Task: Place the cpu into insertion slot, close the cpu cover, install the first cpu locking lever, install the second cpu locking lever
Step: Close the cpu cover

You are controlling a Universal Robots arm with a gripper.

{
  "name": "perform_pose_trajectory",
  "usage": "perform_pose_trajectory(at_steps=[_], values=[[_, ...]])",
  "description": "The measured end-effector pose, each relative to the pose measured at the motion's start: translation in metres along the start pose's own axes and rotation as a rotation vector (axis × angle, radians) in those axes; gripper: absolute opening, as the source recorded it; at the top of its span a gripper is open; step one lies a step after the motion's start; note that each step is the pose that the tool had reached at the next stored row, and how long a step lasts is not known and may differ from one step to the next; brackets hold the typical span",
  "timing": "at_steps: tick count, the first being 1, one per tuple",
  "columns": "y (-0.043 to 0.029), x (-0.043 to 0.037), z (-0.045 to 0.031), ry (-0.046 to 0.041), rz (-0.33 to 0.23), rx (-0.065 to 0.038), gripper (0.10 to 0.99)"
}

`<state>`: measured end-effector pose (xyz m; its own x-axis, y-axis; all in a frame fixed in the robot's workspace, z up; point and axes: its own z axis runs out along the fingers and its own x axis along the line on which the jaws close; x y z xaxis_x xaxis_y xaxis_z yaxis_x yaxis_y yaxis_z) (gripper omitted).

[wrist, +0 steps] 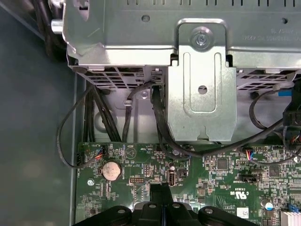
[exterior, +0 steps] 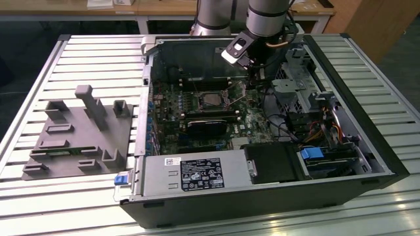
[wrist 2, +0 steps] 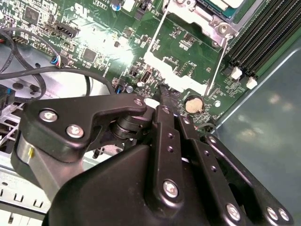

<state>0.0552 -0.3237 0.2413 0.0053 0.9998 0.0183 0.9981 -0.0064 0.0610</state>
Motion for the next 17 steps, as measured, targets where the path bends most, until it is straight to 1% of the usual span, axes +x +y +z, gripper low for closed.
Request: perform_pose_trajectory(at_steps=[7, 13, 17], values=[[0.0037, 0.0, 0.0002, -0.0001, 0.0, 0.0, 0.102], [0.0035, -0.0001, 0.0037, -0.0003, 0.0, 0.0, 0.102], [0.0035, -0.0001, 0.0042, -0.0007, 0.0, 0.0, 0.102]])
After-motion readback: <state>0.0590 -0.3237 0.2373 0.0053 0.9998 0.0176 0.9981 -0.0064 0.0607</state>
